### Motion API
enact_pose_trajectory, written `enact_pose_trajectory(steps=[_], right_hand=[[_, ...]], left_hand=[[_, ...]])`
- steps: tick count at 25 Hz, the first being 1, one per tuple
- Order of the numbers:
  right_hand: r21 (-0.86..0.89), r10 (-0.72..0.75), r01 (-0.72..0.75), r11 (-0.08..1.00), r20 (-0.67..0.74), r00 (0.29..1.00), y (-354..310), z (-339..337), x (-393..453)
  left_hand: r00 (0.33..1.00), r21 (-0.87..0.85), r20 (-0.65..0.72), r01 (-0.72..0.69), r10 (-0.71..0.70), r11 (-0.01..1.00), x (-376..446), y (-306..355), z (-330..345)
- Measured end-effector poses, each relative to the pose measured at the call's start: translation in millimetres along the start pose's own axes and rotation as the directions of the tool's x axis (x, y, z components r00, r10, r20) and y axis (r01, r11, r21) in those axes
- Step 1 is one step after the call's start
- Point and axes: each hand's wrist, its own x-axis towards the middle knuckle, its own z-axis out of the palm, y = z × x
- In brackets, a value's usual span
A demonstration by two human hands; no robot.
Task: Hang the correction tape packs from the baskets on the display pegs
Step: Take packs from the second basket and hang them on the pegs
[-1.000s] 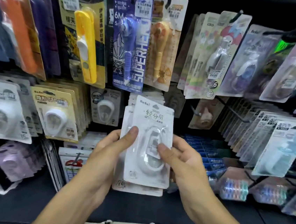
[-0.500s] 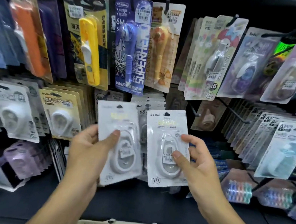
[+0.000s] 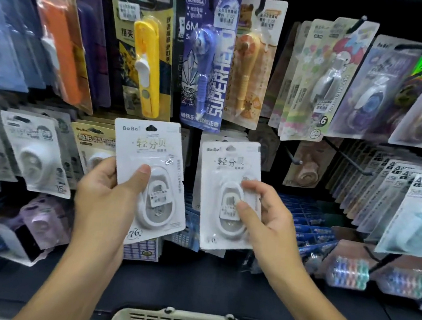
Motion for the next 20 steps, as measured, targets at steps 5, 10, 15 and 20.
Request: enact_pose_trajectory(steps=[5, 10, 15, 20], right_hand=[[-0.052, 0.005, -0.011, 0.999, -0.111, 0.994, -7.3, 13.9, -1.9], [-0.272, 0.037, -0.036, 0.962, -0.001, 0.999, -4.8, 10.9, -2.3], [-0.056, -0.032, 0.041, 0.998, 0.152, 0.988, -10.6, -0.7, -4.7], [0.148, -0.005, 0.027, 0.989, -0.149, 0.989, -4.2, -36.0, 3.3]], left_hand=[[0.999, -0.043, 0.017, -0.035, 0.036, 0.998, -2.1, -2.4, 7.0], [0.995, -0.113, 0.011, -0.096, 0.098, 0.989, -0.4, -3.4, 8.3], [0.940, -0.138, 0.334, -0.025, 0.070, 0.990, -16.1, -13.7, 36.4], [0.836, 0.538, 0.493, -0.510, 0.240, 0.671, -17.4, -30.2, 45.6]])
